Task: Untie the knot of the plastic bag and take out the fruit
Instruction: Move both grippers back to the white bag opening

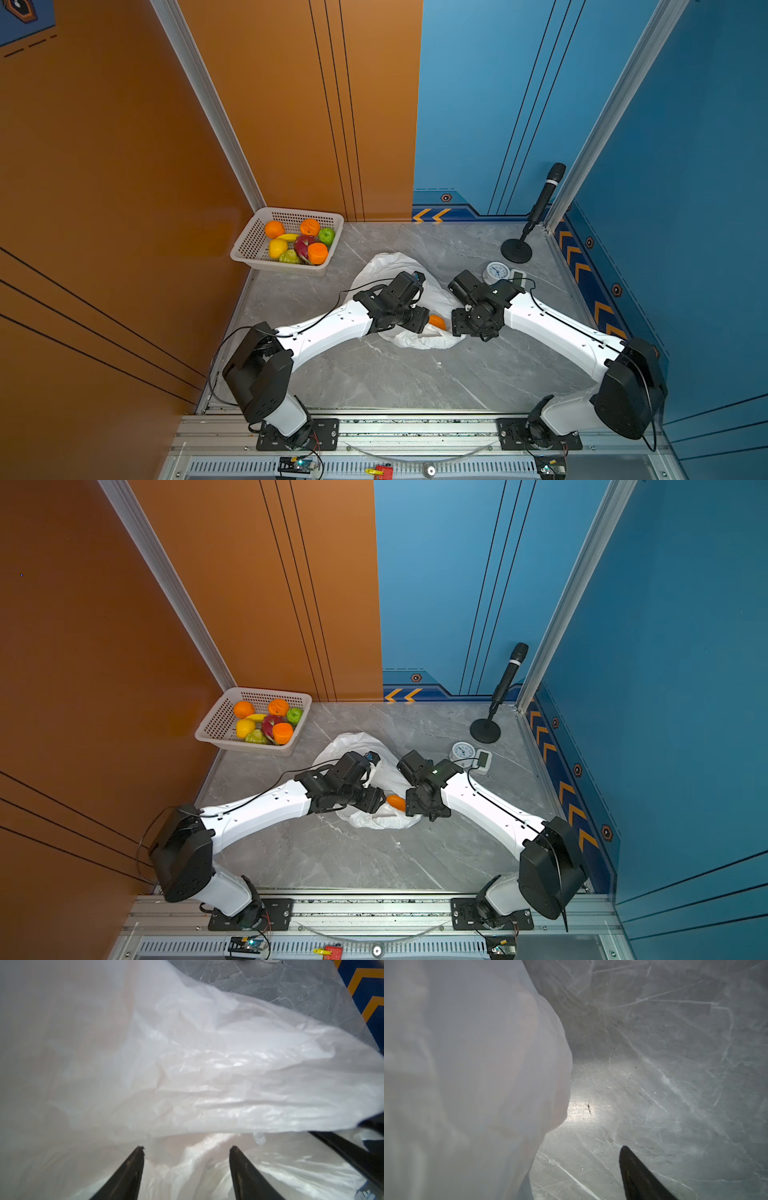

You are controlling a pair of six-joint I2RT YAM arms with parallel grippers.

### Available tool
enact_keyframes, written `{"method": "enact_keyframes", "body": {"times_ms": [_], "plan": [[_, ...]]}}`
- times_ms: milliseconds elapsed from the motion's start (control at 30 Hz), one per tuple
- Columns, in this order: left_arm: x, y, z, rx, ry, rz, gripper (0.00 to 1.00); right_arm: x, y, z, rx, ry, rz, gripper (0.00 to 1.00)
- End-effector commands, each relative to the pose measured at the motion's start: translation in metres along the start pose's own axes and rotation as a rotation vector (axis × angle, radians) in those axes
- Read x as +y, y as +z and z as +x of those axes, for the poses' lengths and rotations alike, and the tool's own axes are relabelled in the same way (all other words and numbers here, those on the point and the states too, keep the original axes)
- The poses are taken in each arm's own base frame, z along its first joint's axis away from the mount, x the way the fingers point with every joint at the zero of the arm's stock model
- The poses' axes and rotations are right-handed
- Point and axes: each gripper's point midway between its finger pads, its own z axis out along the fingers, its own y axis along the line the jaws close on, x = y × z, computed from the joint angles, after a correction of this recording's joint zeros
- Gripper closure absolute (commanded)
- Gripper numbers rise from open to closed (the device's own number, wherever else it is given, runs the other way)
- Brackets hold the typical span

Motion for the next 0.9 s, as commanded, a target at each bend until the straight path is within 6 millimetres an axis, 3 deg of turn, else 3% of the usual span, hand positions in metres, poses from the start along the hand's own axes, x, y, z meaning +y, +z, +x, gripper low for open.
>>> {"method": "enact_keyframes", "body": {"times_ms": [0,300,533,700,867], "plan": [[-0.017,0.0,-0.02,-0.034,0.04,0.052,0.31,0.012,0.011,0.017,0.078,-0.003,-0.064,0.3],[-0.036,0.014,-0.016,-0.001,0.046,0.182,0.25,0.009,0.033,0.034,0.13,-0.019,-0.037,0.31],[-0.029,0.036,-0.012,0.009,-0.044,0.233,0.27,0.007,0.035,0.032,0.127,0.028,-0.059,0.31],[-0.039,0.042,-0.021,-0.028,0.128,0.206,0.25,0.004,0.039,0.034,0.148,0.077,-0.073,0.31],[-0.028,0.062,-0.001,0.077,0.263,0.127,0.16,0.001,0.039,0.03,0.146,0.153,-0.106,0.3]]}}
